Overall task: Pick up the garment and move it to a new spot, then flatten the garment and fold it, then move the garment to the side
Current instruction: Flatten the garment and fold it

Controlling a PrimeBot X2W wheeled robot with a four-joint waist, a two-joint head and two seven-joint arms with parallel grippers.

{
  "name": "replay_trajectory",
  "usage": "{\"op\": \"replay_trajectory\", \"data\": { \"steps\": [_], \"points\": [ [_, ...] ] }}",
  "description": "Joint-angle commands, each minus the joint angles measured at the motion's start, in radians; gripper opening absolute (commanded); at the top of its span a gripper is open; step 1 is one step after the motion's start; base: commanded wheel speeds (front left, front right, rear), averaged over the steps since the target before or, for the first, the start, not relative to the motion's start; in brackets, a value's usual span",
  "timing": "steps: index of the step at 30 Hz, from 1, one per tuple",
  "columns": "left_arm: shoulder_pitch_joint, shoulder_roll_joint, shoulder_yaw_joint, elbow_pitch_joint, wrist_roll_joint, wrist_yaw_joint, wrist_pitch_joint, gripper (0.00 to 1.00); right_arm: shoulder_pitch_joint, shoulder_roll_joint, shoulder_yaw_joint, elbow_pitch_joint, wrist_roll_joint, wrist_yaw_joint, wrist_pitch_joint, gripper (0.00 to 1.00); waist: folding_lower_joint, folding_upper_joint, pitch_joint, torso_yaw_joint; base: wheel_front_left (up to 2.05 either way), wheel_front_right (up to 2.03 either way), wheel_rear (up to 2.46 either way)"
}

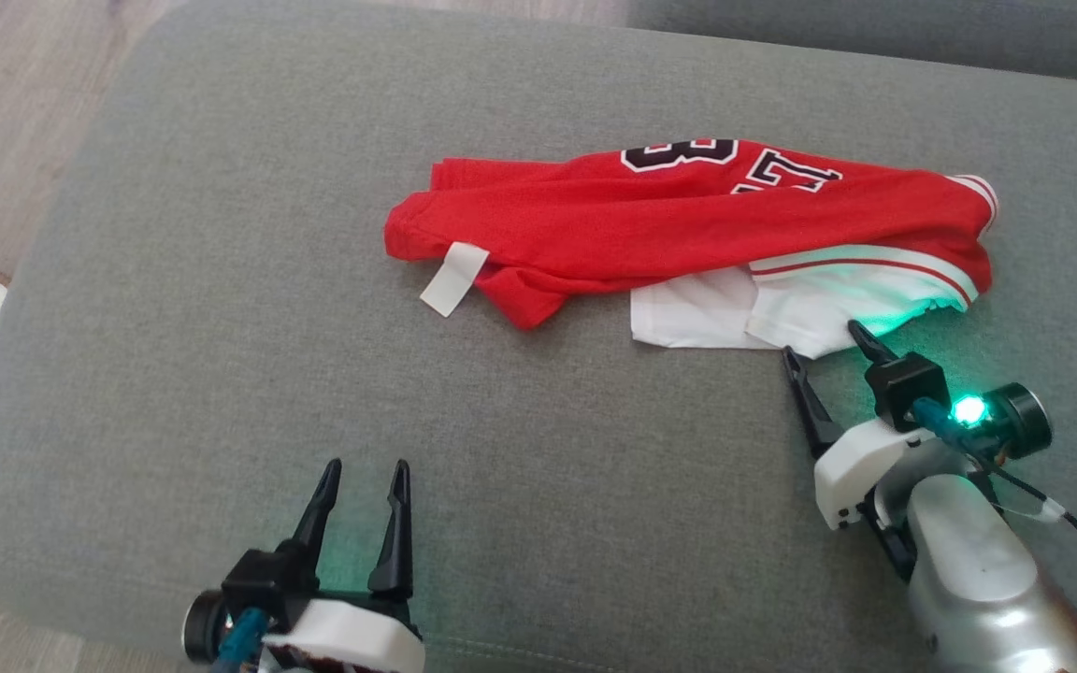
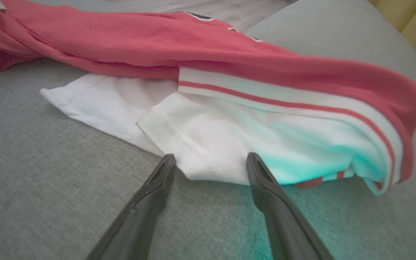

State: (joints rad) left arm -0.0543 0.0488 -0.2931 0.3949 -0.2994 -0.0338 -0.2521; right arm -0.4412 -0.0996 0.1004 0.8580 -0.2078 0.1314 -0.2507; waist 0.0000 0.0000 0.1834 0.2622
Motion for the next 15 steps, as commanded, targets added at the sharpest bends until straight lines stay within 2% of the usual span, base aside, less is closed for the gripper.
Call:
{"op": "replay_trajectory", "data": {
  "steps": [1,11,15],
  "points": [
    [-0.028,0.001,0.023,-0.031,-0.003,0.008,-0.01,1.0,-0.027,0.022,0.023,-0.031,-0.003,-0.001,-0.011,1.0,0.0,0.0,0.003,-0.005,0.0,0.0,0.0],
    [-0.03,0.001,0.018,-0.034,-0.008,0.007,-0.01,1.0,0.006,0.024,0.065,-0.07,-0.024,-0.001,-0.011,1.0,0.0,0.0,0.007,-0.016,0.0,0.0,0.0],
    [-0.029,0.001,0.019,-0.033,-0.011,0.009,-0.01,1.0,0.006,0.012,0.05,-0.061,-0.043,-0.001,-0.011,1.0,0.0,0.0,0.01,-0.018,0.0,0.0,0.0]
  ]
}}
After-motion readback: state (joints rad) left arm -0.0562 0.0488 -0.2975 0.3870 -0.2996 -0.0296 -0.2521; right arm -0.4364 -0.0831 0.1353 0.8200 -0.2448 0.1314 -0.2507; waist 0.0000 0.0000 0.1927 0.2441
